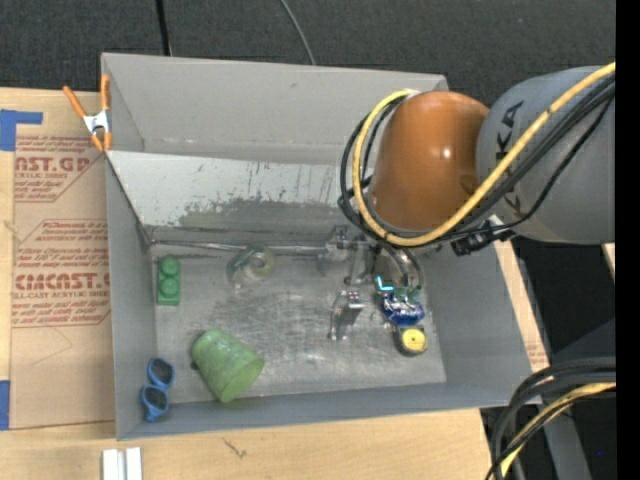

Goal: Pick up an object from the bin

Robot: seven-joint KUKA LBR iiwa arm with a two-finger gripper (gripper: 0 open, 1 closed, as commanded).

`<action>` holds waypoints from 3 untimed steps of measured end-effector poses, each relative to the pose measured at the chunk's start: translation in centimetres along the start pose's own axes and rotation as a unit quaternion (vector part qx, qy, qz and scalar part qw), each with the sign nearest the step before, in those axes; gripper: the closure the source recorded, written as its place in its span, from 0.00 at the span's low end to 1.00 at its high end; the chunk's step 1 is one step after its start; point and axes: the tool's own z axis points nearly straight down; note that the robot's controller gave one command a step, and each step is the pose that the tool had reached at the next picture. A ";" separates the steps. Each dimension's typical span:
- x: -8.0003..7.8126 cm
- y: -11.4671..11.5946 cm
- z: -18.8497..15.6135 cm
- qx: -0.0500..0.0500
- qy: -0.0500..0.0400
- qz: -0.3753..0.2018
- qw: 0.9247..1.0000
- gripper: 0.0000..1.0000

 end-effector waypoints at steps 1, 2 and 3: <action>0.0 -9.4 6.5 0.001 -0.001 -0.079 0.997 0.00; -0.2 -16.6 10.9 0.002 -0.002 -0.120 0.993 0.00; -0.3 -16.2 10.6 0.000 -0.003 -0.122 0.993 1.00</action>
Offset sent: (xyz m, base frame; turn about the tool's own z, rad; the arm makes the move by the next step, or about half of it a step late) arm 0.0006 -0.0909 -0.0620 -0.1627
